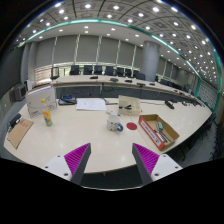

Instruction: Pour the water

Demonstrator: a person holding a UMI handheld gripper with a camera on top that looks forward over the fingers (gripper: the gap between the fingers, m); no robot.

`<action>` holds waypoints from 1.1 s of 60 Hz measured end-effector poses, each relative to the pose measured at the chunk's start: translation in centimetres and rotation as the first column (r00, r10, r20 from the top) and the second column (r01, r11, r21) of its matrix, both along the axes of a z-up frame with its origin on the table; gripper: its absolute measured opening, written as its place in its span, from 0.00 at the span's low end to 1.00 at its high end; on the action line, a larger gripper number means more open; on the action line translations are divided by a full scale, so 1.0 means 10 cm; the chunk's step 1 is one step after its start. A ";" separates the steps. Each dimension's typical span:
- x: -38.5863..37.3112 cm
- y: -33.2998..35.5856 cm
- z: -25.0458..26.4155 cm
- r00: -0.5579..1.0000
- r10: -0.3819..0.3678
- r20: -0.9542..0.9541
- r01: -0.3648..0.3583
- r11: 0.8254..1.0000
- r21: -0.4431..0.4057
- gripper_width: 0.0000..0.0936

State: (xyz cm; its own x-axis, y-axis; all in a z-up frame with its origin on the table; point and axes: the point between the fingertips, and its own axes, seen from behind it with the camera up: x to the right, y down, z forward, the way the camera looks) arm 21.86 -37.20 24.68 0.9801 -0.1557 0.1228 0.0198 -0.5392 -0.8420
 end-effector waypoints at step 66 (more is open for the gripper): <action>-4.26 3.27 -1.54 0.971 0.224 -0.078 -0.212 0.967 0.142 0.92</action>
State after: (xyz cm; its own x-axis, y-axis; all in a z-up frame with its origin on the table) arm -20.70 -4.50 9.25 0.9983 0.0544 0.0228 0.0434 -0.4149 -0.9088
